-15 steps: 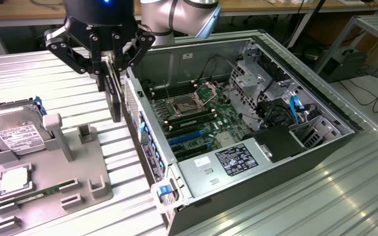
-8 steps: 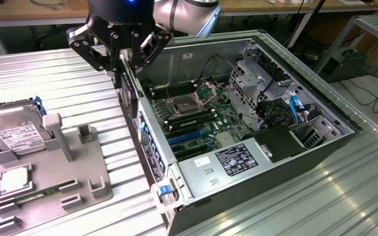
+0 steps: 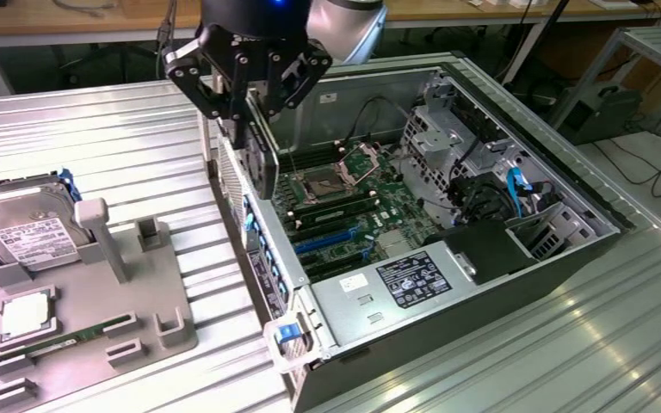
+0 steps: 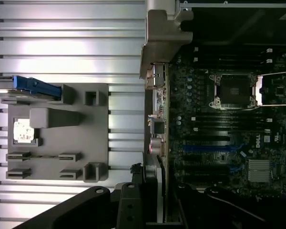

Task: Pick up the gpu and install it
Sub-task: 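Pick up the gpu and move the gpu toward the slot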

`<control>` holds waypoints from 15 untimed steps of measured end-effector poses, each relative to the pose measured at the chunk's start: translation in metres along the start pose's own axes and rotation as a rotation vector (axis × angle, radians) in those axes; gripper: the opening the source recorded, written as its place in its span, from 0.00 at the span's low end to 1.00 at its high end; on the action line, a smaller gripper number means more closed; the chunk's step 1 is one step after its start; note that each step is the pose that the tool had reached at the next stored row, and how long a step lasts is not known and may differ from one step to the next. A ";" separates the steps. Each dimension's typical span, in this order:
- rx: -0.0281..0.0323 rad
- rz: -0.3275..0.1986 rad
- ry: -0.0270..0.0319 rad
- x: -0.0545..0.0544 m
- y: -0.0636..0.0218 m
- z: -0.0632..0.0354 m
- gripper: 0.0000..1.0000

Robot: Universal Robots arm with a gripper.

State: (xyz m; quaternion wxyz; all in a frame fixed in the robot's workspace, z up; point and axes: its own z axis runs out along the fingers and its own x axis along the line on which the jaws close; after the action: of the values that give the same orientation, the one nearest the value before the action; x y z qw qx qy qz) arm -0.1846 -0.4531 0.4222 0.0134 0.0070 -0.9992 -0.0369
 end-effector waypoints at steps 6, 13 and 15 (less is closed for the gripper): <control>-0.0001 0.000 -0.0001 -0.015 -0.0002 -0.0002 0.28; -0.0005 0.023 -0.0019 -0.028 0.0007 0.0006 0.28; -0.0008 0.029 -0.0025 -0.031 0.0008 0.0013 0.28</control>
State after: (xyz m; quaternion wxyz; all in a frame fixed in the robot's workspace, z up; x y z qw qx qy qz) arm -0.1538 -0.4518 0.4201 0.0126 -0.0073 -0.9992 -0.0371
